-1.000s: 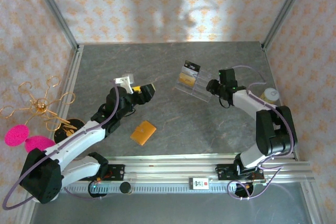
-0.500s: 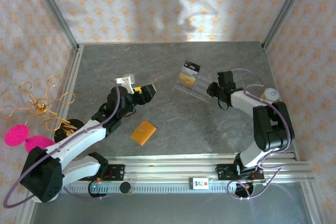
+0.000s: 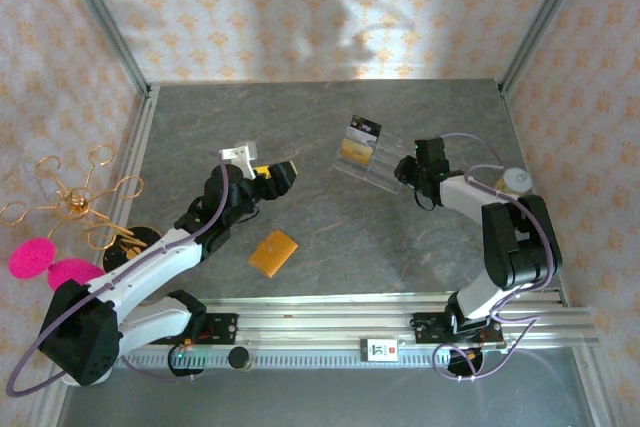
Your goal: Take the credit cards out of the card holder
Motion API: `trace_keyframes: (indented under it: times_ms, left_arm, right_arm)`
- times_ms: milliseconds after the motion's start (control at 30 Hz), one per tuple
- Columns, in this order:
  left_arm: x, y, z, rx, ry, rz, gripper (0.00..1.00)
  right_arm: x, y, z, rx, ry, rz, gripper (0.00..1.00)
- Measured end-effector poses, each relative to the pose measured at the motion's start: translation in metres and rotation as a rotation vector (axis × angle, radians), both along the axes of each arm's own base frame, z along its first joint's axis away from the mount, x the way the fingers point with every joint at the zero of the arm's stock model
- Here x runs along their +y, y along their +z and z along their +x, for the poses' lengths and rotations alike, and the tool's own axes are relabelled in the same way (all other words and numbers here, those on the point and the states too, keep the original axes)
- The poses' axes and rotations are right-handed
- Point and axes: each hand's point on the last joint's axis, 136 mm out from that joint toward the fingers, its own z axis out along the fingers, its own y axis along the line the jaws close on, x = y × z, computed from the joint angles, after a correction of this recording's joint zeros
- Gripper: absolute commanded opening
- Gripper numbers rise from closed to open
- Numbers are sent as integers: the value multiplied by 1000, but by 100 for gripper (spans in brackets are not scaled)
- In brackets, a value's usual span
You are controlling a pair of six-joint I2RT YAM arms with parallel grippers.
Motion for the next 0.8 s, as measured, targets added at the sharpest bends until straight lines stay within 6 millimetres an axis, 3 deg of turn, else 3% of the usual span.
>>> trace_keyframes:
  times_ms: [133,433,567,800]
  left_arm:
    - [0,0,0,0,-1,-1,80]
    - [0,-3,-1,11,-2,4,80]
    - [0,-4,-2,17,-2,8,80]
    - [4,-5,-4,26,8,17,80]
  right_arm:
    - [-3,-3,0,7,-14,-10,27]
    - [-2,0,9,-12,0,-27,9]
    - [2,-1,8,-13,33,-35,8]
    - [38,-1,-5,3,165,-66,9]
